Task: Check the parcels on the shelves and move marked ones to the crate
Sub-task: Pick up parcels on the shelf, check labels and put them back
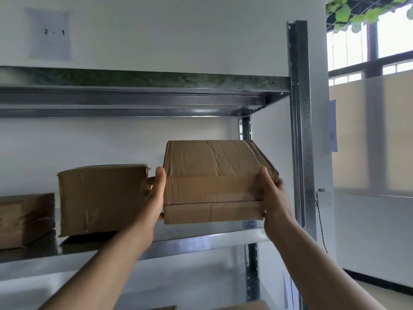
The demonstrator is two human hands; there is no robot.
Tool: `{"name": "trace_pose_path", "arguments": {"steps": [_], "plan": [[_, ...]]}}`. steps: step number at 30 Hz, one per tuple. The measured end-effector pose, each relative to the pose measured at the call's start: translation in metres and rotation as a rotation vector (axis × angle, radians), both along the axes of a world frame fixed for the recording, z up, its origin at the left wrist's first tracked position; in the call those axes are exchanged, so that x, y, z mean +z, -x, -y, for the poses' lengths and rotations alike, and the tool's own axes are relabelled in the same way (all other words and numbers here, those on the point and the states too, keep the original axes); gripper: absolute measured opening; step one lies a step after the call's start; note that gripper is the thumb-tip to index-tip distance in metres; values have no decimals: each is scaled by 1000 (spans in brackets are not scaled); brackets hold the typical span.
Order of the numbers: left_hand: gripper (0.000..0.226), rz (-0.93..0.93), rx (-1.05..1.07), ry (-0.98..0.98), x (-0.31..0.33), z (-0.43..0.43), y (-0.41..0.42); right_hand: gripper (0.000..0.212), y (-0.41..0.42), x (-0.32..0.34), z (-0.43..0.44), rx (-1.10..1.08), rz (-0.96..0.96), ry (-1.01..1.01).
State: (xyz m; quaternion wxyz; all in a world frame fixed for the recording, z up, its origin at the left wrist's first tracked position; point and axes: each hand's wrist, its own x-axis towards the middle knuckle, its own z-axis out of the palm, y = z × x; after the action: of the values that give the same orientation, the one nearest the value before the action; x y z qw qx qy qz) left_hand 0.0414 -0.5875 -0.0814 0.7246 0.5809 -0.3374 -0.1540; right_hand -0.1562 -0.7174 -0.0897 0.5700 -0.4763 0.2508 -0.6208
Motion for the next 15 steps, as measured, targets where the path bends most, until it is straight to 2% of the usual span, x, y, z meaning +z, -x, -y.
{"name": "trace_pose_path", "arguments": {"steps": [4, 10, 15], "plan": [[81, 2, 12, 23, -5, -8, -2, 29, 1, -4, -8, 34, 51, -27], [78, -9, -46, 179, -12, -23, 5, 8, 7, -21, -8, 101, 152, -66], [35, -41, -73, 280, -18, -27, 7, 13, 9, -34, -14, 167, 228, -48]]}}
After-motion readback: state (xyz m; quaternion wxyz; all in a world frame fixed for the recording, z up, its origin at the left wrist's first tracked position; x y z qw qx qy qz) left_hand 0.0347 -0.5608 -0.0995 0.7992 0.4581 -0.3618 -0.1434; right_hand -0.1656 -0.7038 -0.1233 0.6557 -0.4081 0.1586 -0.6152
